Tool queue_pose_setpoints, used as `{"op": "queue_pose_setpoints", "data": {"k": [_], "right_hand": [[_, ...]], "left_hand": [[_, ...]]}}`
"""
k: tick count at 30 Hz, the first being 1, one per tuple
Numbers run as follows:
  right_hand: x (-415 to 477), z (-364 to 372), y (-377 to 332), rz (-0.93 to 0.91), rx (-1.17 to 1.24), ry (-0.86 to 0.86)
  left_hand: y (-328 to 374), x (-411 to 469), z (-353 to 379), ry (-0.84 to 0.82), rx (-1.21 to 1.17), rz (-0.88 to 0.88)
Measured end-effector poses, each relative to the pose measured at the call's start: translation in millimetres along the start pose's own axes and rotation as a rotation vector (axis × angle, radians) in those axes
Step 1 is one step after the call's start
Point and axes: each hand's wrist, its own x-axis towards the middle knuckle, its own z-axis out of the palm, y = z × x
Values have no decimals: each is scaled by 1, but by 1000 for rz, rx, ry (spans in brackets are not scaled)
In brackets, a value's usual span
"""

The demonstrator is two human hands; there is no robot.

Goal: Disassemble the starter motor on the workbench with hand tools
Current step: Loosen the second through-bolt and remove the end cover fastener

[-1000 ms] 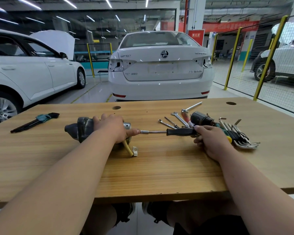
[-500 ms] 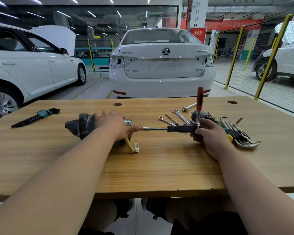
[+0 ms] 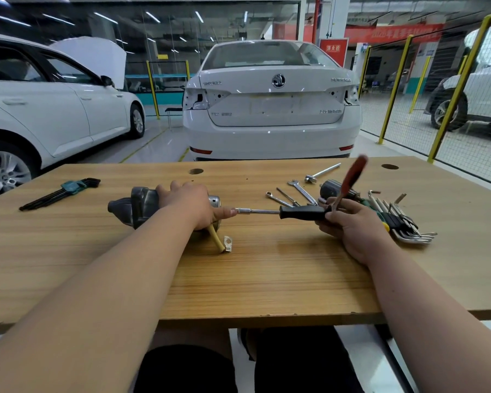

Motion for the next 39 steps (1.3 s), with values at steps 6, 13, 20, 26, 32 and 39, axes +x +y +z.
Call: {"op": "queue_pose_setpoints", "data": {"k": [6,13,20,26,32,39], "right_hand": [[1,1,1,-9,-157,58],[-5,3,-1,-24,-194,71],[-12,7,-10,17,-73,-25],[8,33,-16,142,-129,-9],[59,53,-24,97,-401,-28],[64,49,-16,180,-645,-117]], "left_hand": [[1,-2,-4,-25,-5,-6],[-1,-1,-1,-4,-15,15],[-5,-4,10,148,-16,49],[-19,11,21,308,-25,143],[-26,50,25,341,-95,94],[-30,60,35,433,-105,117]]}}
